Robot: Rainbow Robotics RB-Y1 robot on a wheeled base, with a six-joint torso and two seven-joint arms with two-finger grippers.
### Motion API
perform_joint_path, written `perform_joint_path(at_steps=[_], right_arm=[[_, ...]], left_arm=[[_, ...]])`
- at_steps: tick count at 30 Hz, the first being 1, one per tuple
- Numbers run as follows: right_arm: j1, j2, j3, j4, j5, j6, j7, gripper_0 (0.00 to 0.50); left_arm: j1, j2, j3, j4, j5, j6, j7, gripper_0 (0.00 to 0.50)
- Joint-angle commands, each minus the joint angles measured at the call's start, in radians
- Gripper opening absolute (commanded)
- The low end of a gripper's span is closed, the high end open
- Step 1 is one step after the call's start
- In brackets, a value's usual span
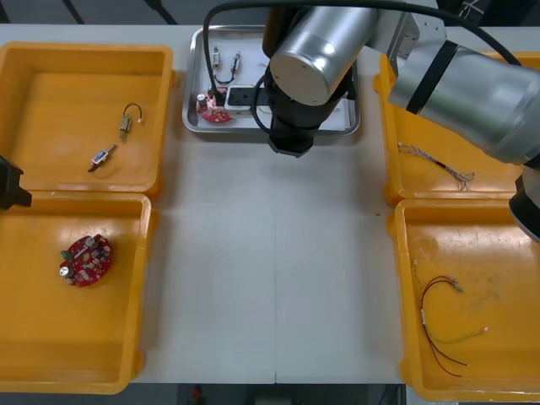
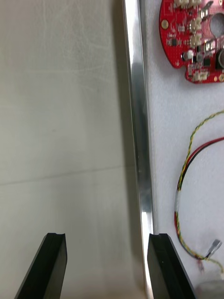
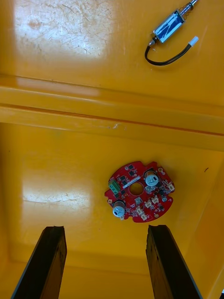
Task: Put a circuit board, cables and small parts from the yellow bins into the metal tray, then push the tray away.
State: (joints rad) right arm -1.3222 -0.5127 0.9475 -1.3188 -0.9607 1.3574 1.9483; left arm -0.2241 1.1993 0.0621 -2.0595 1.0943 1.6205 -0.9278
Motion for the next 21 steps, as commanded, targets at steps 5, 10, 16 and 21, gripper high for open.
perform_joint_path(at_steps=[5, 10, 16, 21], right_arm=[[-0.037, -0.135, -0.079, -0.174, -0.064, 0.160, -0.284, 0.500], [0.047, -0.191, -0.188, -0.295, -0.056, 0.246, -0.427, 0.500], [0.150, -0.283, -0.303, -0.438, -0.064, 0.319, -0.560, 0.500], [0.262, -0.356, -0.404, -0.522, -0.082, 0.354, -0.652, 0.500]], left_arm=[[0.009, 0.048, 0.019, -0.001, 0.004, -0.008, -0.051, 0.500], [0.009, 0.048, 0.019, -0.001, 0.004, -0.008, -0.051, 0.500], [0.009, 0.048, 0.019, -0.001, 0.004, -0.008, -0.051, 0.500], [0.009, 0.048, 0.019, -0.001, 0.004, -0.008, -0.051, 0.500]])
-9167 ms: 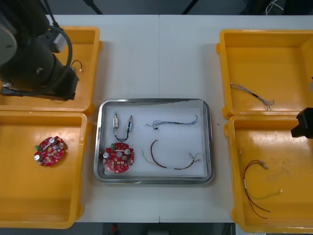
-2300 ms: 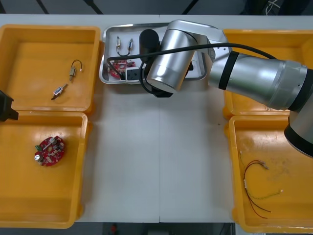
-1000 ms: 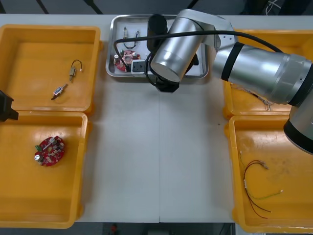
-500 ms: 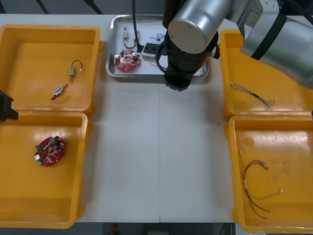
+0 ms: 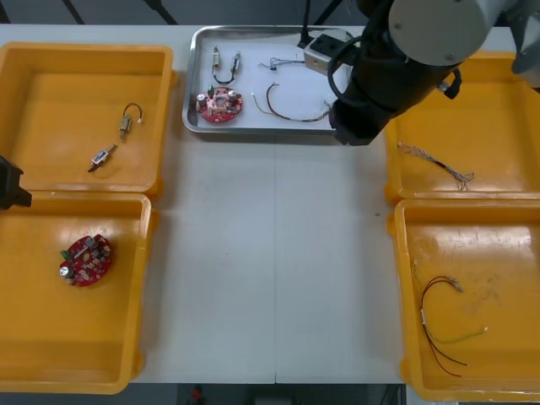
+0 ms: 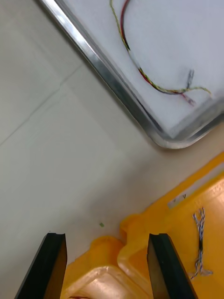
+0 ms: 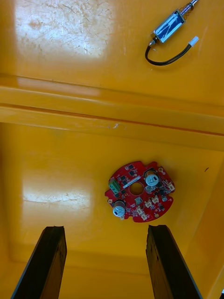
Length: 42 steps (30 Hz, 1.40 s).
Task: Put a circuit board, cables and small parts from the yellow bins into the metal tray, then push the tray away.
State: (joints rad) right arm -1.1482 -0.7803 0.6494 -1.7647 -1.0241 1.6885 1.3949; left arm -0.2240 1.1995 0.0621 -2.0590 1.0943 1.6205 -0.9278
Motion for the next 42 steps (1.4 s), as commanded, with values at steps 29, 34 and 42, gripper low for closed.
perform_joint_path(at_steps=[29, 34, 42], right_arm=[[0.625, -0.307, -0.657, -0.202, -0.110, 0.148, -0.350, 0.500], [0.726, -0.307, -0.714, -0.237, -0.068, 0.126, -0.346, 0.500], [0.802, -0.306, -0.715, -0.248, -0.022, 0.074, -0.347, 0.500]], left_arm=[[0.009, 0.048, 0.019, -0.001, 0.004, -0.008, -0.051, 0.500], [0.009, 0.048, 0.019, -0.001, 0.004, -0.008, -0.051, 0.500], [0.009, 0.048, 0.019, -0.001, 0.004, -0.008, -0.051, 0.500]])
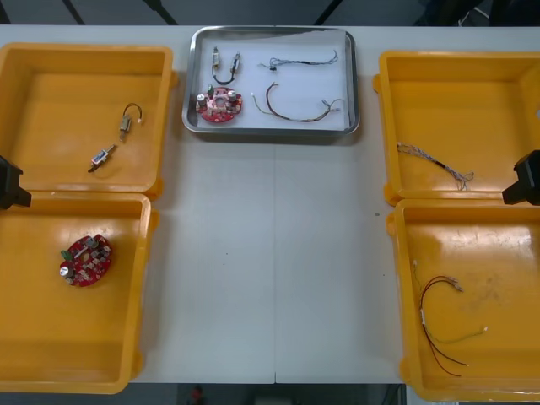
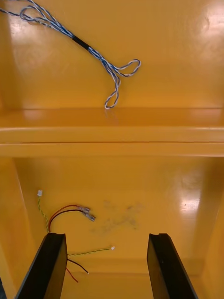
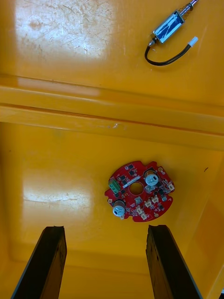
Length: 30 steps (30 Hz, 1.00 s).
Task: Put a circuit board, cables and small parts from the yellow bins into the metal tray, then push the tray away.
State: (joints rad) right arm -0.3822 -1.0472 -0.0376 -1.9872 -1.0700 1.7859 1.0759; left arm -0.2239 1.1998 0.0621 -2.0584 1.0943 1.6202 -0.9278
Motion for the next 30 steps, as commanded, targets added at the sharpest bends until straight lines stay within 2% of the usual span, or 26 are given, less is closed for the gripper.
perform_joint_path(at_steps=[1, 11, 25, 30], right_arm=[[0.045, -0.039, -0.028, -0.025, 0.032, -0.031, -0.027, 0.500], [0.065, 0.006, -0.028, -0.025, 0.091, -0.049, -0.024, 0.500], [0.065, 0.058, -0.027, -0.042, 0.079, -0.049, -0.010, 0.500], [0.065, 0.058, -0.027, -0.042, 0.081, -0.049, -0.010, 0.500]], left_arm=[[0.009, 0.047, 0.019, -0.002, 0.004, -0.008, -0.051, 0.500], [0.009, 0.047, 0.019, -0.002, 0.004, -0.008, -0.051, 0.500], [0.009, 0.047, 0.019, -0.002, 0.004, -0.008, -0.051, 0.500], [0.009, 0.047, 0.019, -0.002, 0.004, -0.008, -0.051, 0.500]])
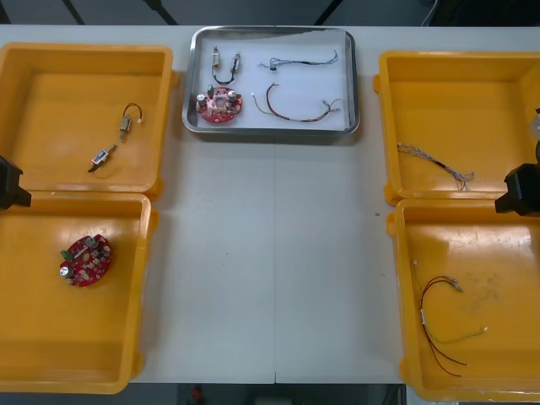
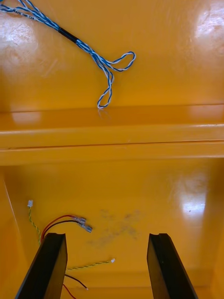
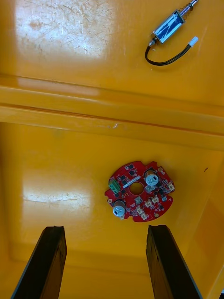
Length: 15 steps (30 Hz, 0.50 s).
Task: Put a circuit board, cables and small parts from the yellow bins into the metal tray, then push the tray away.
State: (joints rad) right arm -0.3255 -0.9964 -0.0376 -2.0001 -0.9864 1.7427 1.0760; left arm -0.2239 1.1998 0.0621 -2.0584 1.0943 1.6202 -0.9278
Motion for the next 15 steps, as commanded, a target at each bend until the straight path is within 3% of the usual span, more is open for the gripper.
perform_joint_path(at_steps=[1, 15], right_arm=[[0.008, 0.007, -0.027, -0.029, -0.003, -0.006, -0.010, 0.500], [0.008, 0.007, -0.027, -0.029, -0.003, -0.006, -0.010, 0.500]], left_arm=[[0.009, 0.047, 0.019, -0.002, 0.004, -0.008, -0.051, 0.500], [0.009, 0.047, 0.019, -0.002, 0.004, -0.008, -0.051, 0.500]])
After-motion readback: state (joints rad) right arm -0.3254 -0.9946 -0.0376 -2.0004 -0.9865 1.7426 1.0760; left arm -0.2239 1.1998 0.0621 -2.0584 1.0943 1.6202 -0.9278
